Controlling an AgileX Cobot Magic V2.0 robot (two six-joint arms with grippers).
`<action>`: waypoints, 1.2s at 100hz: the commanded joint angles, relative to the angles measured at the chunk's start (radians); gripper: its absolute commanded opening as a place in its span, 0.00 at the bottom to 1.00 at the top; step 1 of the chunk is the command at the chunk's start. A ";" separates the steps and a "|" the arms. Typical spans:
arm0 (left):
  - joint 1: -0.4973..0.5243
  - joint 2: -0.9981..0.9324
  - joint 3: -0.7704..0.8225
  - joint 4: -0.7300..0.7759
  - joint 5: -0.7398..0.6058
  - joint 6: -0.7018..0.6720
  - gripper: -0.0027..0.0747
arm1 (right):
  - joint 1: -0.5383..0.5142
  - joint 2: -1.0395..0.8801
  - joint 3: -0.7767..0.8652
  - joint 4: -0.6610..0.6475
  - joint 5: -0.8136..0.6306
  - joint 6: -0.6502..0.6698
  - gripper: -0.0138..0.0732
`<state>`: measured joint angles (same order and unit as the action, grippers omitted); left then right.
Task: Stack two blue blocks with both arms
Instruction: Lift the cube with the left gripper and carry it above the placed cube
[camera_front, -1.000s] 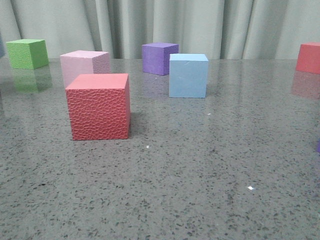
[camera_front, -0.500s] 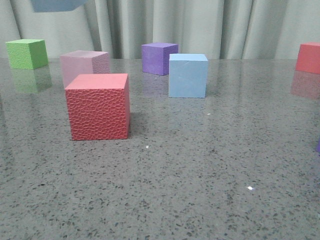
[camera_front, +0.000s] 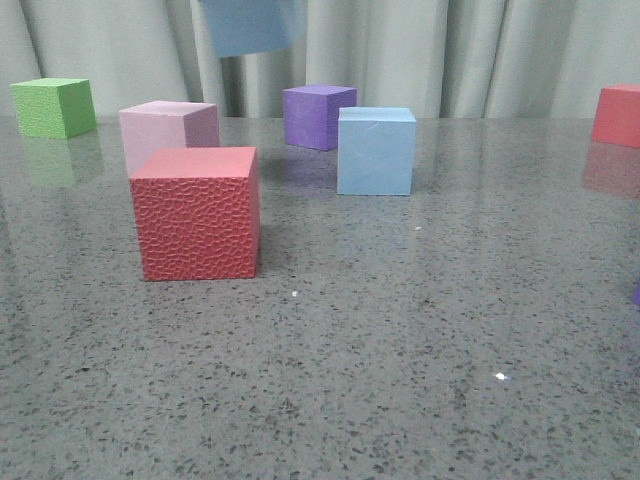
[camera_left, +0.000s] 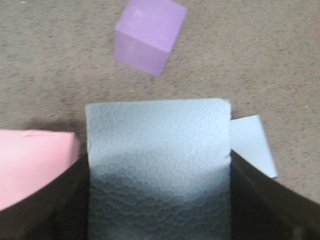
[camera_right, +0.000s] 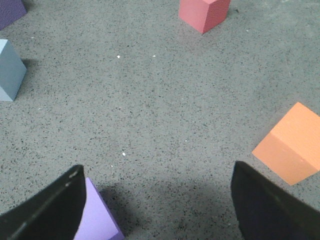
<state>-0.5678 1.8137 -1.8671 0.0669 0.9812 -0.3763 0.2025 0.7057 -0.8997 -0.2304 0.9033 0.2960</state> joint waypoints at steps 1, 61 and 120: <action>-0.030 -0.015 -0.077 -0.006 -0.057 -0.033 0.41 | -0.006 -0.003 -0.023 -0.015 -0.060 -0.005 0.84; -0.138 0.137 -0.238 -0.009 -0.048 -0.120 0.36 | -0.006 -0.003 -0.023 -0.015 -0.060 -0.005 0.84; -0.136 0.137 -0.238 -0.011 -0.048 -0.120 0.36 | -0.006 -0.003 -0.023 -0.015 -0.057 -0.005 0.84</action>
<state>-0.6968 2.0095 -2.0690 0.0605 0.9829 -0.4873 0.2025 0.7057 -0.8997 -0.2304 0.9033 0.2960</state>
